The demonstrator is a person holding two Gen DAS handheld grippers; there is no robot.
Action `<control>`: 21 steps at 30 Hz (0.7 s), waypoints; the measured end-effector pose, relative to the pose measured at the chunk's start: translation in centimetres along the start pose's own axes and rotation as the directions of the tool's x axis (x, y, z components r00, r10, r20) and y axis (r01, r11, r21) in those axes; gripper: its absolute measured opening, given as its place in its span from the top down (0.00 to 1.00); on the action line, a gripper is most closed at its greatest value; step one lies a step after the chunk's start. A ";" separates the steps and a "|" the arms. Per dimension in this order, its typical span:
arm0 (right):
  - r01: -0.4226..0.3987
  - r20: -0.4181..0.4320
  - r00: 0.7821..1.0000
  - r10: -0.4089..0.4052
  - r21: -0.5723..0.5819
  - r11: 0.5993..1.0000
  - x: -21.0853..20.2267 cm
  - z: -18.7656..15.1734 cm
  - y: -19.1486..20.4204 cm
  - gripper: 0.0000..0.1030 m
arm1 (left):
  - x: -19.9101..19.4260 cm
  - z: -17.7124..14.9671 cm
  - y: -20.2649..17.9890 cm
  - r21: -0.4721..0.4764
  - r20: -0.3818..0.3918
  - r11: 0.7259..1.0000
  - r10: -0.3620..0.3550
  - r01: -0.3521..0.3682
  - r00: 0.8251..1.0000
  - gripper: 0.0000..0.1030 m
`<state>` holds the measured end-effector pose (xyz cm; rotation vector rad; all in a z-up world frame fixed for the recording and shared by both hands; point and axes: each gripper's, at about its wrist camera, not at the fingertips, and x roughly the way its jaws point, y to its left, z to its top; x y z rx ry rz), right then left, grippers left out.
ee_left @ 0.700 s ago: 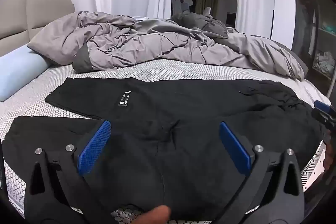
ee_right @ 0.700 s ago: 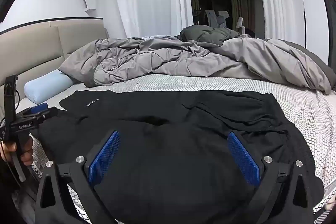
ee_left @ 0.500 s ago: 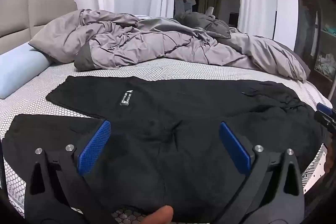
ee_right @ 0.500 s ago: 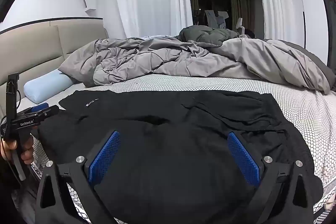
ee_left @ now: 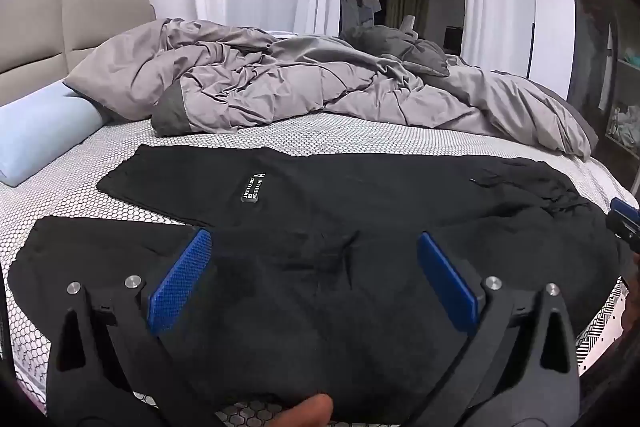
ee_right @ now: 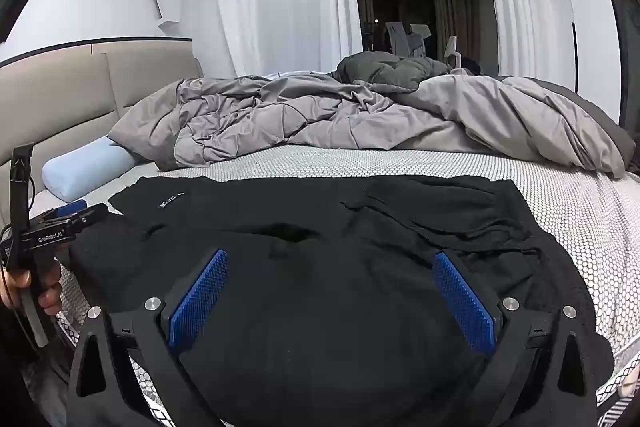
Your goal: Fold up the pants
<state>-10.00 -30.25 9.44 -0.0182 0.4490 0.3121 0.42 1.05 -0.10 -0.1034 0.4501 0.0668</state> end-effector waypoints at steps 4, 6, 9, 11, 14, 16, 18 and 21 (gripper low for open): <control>0.002 -0.008 1.000 -0.002 -0.001 1.000 0.0 0.1 0.0 0.00 | -0.2 0.0 0.1 0.001 0.002 1.000 0.001 -0.001 1.000 0.01; 0.001 -0.009 1.000 -0.001 -0.002 1.000 0.1 0.1 -0.1 0.00 | -0.2 0.0 0.1 0.001 0.003 1.000 0.002 -0.002 1.000 0.01; 0.002 -0.006 1.000 -0.002 0.000 1.000 0.1 0.2 -0.1 0.00 | -0.2 0.0 0.3 -0.004 0.003 1.000 0.004 -0.004 1.000 0.01; 0.004 -0.009 1.000 -0.004 -0.002 1.000 0.0 0.2 0.0 0.00 | -0.3 0.0 0.3 -0.004 0.004 1.000 0.005 -0.005 1.000 0.01; 0.008 -0.006 1.000 -0.008 0.001 1.000 0.0 0.2 -0.1 0.00 | -0.3 0.1 0.4 -0.004 0.004 1.000 0.002 -0.002 1.000 0.01; 0.008 -0.007 1.000 -0.008 0.000 1.000 0.1 0.2 -0.1 0.00 | -0.3 0.1 0.4 -0.003 0.004 1.000 0.004 -0.004 1.000 0.01; 0.009 -0.006 1.000 -0.009 0.000 1.000 0.0 0.2 -0.1 0.00 | -0.3 0.2 0.5 -0.003 0.004 1.000 0.004 -0.004 1.000 0.01; 0.009 -0.004 1.000 -0.009 0.000 1.000 0.0 0.1 -0.1 0.00 | -0.4 0.2 0.6 -0.003 0.002 1.000 0.002 -0.002 1.000 0.01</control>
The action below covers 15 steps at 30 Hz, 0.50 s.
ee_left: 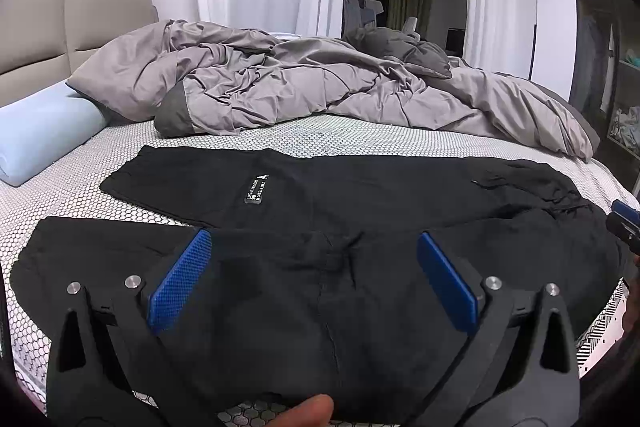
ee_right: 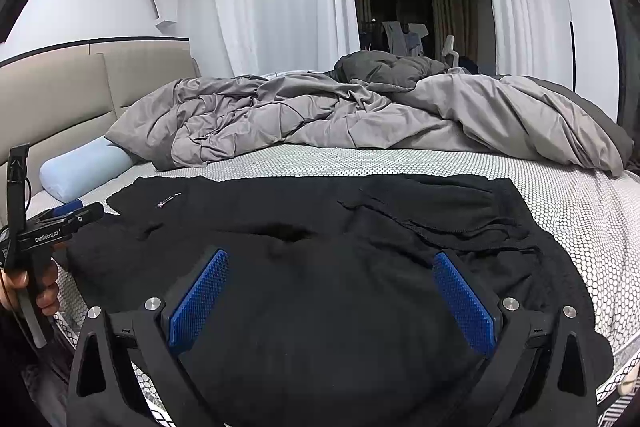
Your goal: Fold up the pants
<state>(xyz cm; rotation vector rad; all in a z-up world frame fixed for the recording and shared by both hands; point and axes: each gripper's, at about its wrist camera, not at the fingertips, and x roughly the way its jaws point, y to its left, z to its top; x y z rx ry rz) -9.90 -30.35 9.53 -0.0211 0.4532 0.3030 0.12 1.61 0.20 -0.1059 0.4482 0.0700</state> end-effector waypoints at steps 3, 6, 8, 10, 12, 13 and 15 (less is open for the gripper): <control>-0.001 -0.001 1.000 0.001 0.000 1.000 0.1 0.0 -0.1 0.00 | 0.1 -0.1 0.0 0.000 0.001 1.000 0.001 -0.001 1.000 0.01; -0.002 0.000 1.000 0.002 0.000 1.000 0.1 0.0 0.0 0.00 | 0.1 -0.1 0.0 0.000 0.001 1.000 0.001 -0.001 1.000 0.01; -0.001 -0.001 1.000 0.001 0.000 1.000 0.1 0.0 0.0 0.00 | 0.1 -0.1 0.0 0.001 0.000 1.000 0.001 -0.001 1.000 0.01; -0.002 -0.001 1.000 0.002 0.000 1.000 0.1 0.0 0.0 0.00 | 0.0 -0.1 0.1 0.000 0.000 1.000 0.000 0.000 1.000 0.01; 0.000 0.000 1.000 0.000 -0.001 1.000 0.1 -0.1 0.0 0.00 | 0.0 -0.2 0.2 0.000 0.002 1.000 0.000 0.000 1.000 0.01; 0.001 0.001 1.000 -0.001 0.000 1.000 0.1 -0.1 -0.1 0.00 | 0.0 -0.2 0.2 0.000 0.002 1.000 0.000 0.000 1.000 0.01; 0.003 0.001 1.000 -0.003 0.002 1.000 0.1 -0.1 -0.1 0.00 | 0.0 -0.1 0.2 0.001 0.001 1.000 -0.002 0.002 1.000 0.01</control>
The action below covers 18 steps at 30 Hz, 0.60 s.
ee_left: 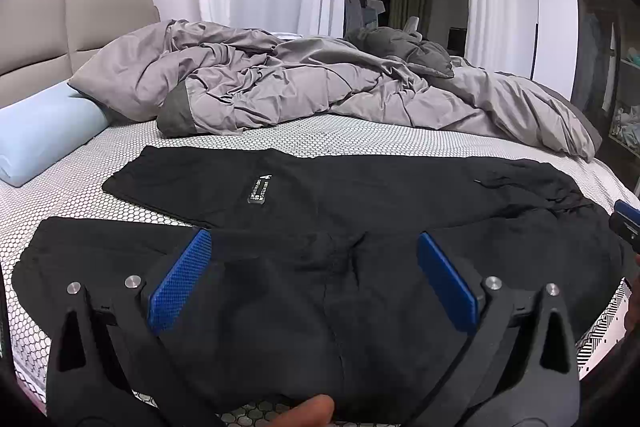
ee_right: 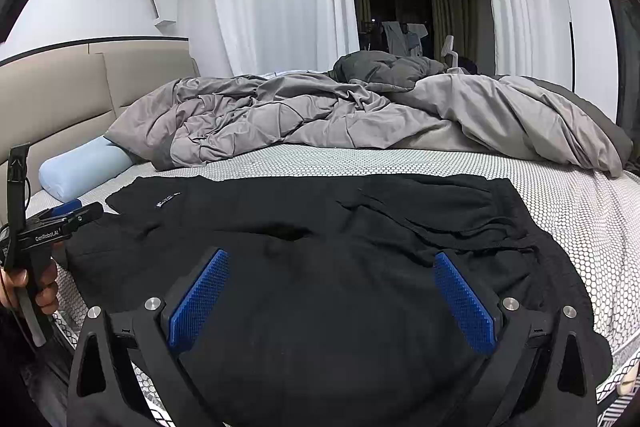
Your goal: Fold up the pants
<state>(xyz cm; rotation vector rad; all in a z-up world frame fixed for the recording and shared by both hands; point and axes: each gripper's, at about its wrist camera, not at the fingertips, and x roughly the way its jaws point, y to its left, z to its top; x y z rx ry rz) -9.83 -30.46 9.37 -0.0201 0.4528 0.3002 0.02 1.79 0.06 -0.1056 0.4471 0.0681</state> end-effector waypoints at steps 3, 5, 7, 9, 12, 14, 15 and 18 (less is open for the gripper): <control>0.001 0.000 1.000 -0.001 0.000 1.000 0.0 0.0 -0.1 0.00 | 0.0 0.0 0.0 0.002 -0.001 1.000 0.002 -0.002 1.000 0.01; 0.001 0.001 1.000 -0.001 0.000 1.000 0.0 -0.1 -0.1 0.00 | 0.0 0.0 0.0 0.001 0.000 1.000 0.001 -0.001 1.000 0.01; 0.001 0.002 1.000 -0.001 0.001 1.000 0.0 -0.1 -0.1 0.00 | 0.0 0.0 0.0 0.001 -0.001 1.000 0.002 -0.002 1.000 0.01; 0.002 0.000 1.000 -0.002 0.000 1.000 0.0 -0.1 -0.1 0.00 | 0.0 0.0 0.0 0.000 -0.001 1.000 0.001 -0.001 1.000 0.01; 0.002 0.000 1.000 -0.002 0.000 1.000 0.1 -0.1 -0.1 0.00 | 0.0 0.0 0.0 0.002 0.000 1.000 0.001 -0.001 1.000 0.01; -0.001 -0.002 1.000 0.001 0.000 1.000 0.1 -0.1 -0.2 0.00 | 0.0 0.0 0.0 0.002 0.000 1.000 0.001 -0.001 1.000 0.01; 0.001 -0.001 1.000 -0.001 0.000 1.000 0.1 -0.1 -0.2 0.00 | 0.0 0.0 0.0 0.002 -0.001 1.000 0.001 -0.001 1.000 0.01; 0.001 -0.002 1.000 -0.001 0.001 1.000 0.2 -0.1 -0.2 0.00 | 0.0 0.0 0.0 0.003 -0.001 1.000 0.001 -0.001 1.000 0.01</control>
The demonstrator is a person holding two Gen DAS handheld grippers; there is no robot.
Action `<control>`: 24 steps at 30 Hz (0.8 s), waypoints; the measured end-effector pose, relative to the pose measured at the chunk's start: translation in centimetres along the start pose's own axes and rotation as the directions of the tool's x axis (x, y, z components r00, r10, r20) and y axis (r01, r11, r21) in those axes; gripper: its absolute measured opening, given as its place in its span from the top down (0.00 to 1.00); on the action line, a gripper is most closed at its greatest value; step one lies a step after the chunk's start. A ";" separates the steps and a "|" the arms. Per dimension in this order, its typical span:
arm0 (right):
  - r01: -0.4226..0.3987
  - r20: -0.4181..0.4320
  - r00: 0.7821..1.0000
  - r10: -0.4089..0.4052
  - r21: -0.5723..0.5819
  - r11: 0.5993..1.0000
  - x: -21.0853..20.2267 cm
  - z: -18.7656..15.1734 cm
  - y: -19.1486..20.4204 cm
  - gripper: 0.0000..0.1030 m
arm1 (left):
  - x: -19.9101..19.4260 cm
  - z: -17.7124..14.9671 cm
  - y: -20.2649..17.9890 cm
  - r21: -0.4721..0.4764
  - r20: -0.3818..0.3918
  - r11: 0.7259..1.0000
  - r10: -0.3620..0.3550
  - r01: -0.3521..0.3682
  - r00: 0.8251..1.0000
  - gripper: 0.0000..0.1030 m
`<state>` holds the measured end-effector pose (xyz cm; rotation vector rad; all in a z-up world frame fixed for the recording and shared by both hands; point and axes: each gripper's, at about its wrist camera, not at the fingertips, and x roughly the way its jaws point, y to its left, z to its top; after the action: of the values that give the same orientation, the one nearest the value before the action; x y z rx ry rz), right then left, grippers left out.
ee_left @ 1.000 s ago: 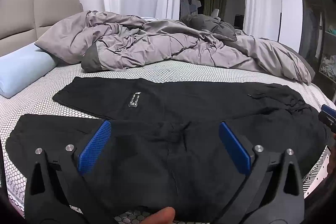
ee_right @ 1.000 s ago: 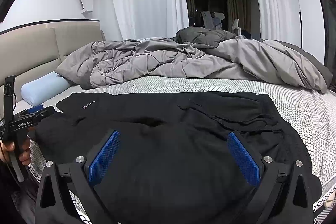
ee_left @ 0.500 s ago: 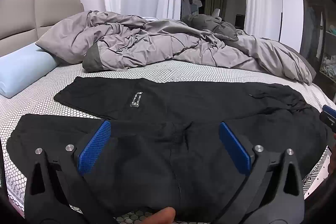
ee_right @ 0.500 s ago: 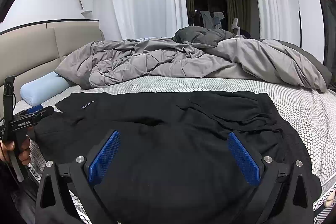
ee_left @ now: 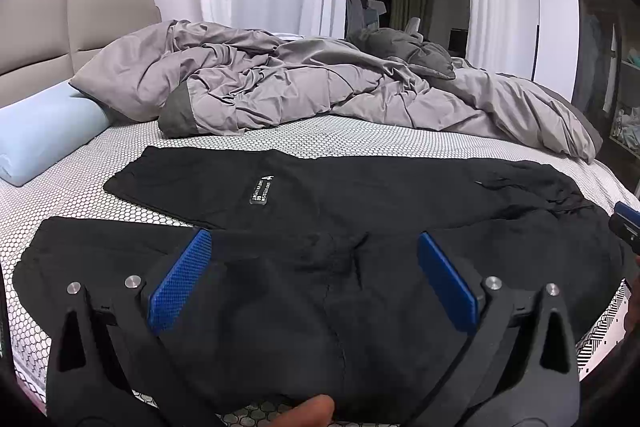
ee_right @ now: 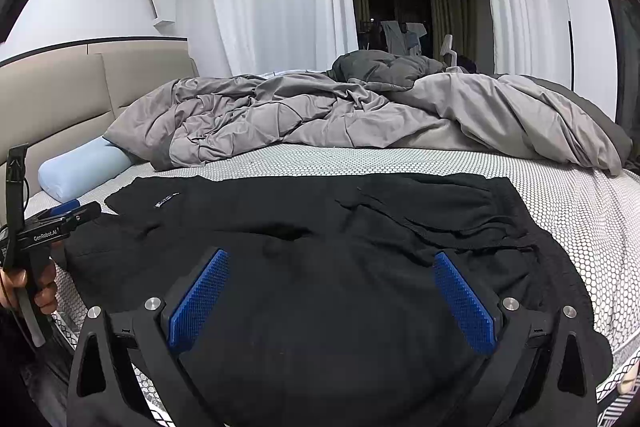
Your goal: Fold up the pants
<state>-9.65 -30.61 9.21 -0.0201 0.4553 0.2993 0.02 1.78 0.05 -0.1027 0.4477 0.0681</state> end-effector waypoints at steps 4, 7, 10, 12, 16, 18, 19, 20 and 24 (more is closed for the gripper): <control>0.001 0.000 1.000 -0.001 -0.001 1.000 0.0 -0.1 -0.1 0.00 | 0.0 0.0 0.0 0.000 0.000 1.000 -0.001 0.001 1.000 0.01; 0.004 0.001 1.000 -0.004 0.001 1.000 -0.1 -0.1 -0.2 0.00 | 0.0 0.0 0.0 0.000 -0.001 1.000 0.000 0.000 1.000 0.01; 0.003 0.000 1.000 -0.003 0.001 1.000 -0.1 -0.1 -0.2 0.00 | -0.1 0.0 0.0 -0.001 -0.001 1.000 -0.001 0.001 1.000 0.01; 0.003 -0.001 1.000 -0.003 0.000 1.000 0.0 -0.1 -0.2 0.00 | -0.1 0.0 0.0 0.000 0.000 1.000 0.000 0.000 1.000 0.01; 0.007 -0.003 1.000 -0.007 0.001 1.000 0.0 -0.1 -0.3 0.00 | -0.1 0.0 0.0 -0.001 0.001 1.000 -0.001 0.001 1.000 0.01; 0.012 -0.006 1.000 -0.012 0.004 1.000 0.1 -0.2 -0.4 0.00 | -0.1 0.0 0.0 -0.002 -0.001 1.000 -0.001 0.001 1.000 0.01; 0.013 -0.007 1.000 -0.013 0.005 1.000 0.2 -0.2 -0.5 0.00 | -0.1 0.0 -0.1 -0.001 -0.002 1.000 0.000 0.000 1.000 0.01; 0.015 -0.007 1.000 -0.015 0.007 1.000 0.2 -0.2 -0.5 0.00 | -0.1 0.0 -0.1 -0.002 -0.002 1.000 -0.001 0.001 1.000 0.01; 0.025 -0.017 1.000 -0.025 0.011 1.000 0.5 -0.3 -0.5 0.00 | -0.1 0.0 -0.1 0.002 0.003 1.000 -0.001 0.001 1.000 0.01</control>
<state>-9.18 -30.99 8.72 -0.0177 0.4727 0.2726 -0.05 1.70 0.11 -0.1008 0.4443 0.0670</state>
